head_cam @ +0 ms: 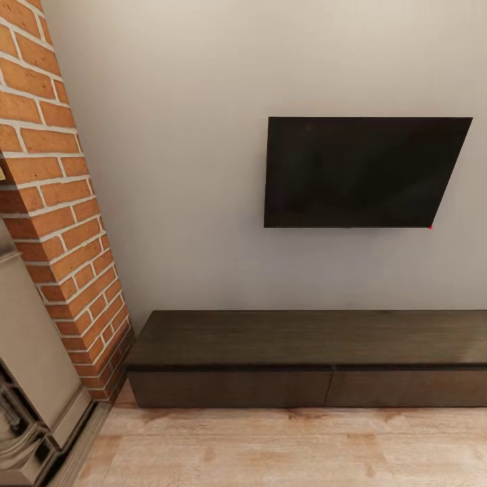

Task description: Place each of the two pumpkins and all three candles from the living room inside a cabinet in the living room (use any cabinet), then make sure every cabinet is closed, and position the cauldron so it is next to a table in the living room.

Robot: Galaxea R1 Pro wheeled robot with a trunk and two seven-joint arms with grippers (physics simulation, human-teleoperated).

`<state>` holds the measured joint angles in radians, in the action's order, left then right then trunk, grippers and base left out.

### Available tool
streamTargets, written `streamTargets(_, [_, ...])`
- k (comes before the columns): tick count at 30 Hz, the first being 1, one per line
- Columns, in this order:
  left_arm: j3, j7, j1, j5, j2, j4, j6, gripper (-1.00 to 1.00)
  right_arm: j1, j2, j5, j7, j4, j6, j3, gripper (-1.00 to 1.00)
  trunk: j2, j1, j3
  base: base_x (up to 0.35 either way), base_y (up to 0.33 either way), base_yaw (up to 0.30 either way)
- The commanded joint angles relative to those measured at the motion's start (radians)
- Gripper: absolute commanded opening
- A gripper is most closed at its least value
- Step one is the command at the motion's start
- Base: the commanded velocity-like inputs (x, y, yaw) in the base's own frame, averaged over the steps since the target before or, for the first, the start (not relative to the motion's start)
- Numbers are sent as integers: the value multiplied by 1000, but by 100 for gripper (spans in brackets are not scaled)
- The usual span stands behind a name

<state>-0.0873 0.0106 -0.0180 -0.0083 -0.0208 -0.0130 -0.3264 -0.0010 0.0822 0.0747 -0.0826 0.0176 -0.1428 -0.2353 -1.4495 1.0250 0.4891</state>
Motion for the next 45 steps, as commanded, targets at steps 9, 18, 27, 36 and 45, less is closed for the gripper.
streamTargets(9, [41, 0, 0, -4, -1, 6, -3, 100, -10, 38, 10, 45, 51, 25, 49, 100, 0, 0, 1, 0, 0, 0])
streamTargets(18, [43, -1, -1, -4, -1, 7, -3, 100, -21, 61, 29, -11, 761, 471, 174, 100, 0, 0, 1, 0, 0, 0])
streamTargets(27, [43, -1, -1, -2, -2, 7, -4, 100, -26, 56, 107, -82, 856, 540, 176, 100, 0, 0, 1, 0, 0, 0])
streamTargets(36, [43, -1, -1, -2, -1, 7, -4, 100, -27, 60, 110, -77, 843, 416, 175, 100, 0, 0, 1, 0, 0, 0])
streamTargets(45, [43, -1, -1, -2, -1, 7, -5, 100, -27, 63, 173, -81, 736, 256, 178, 100, 0, 0, 1, 0, 0, 0])
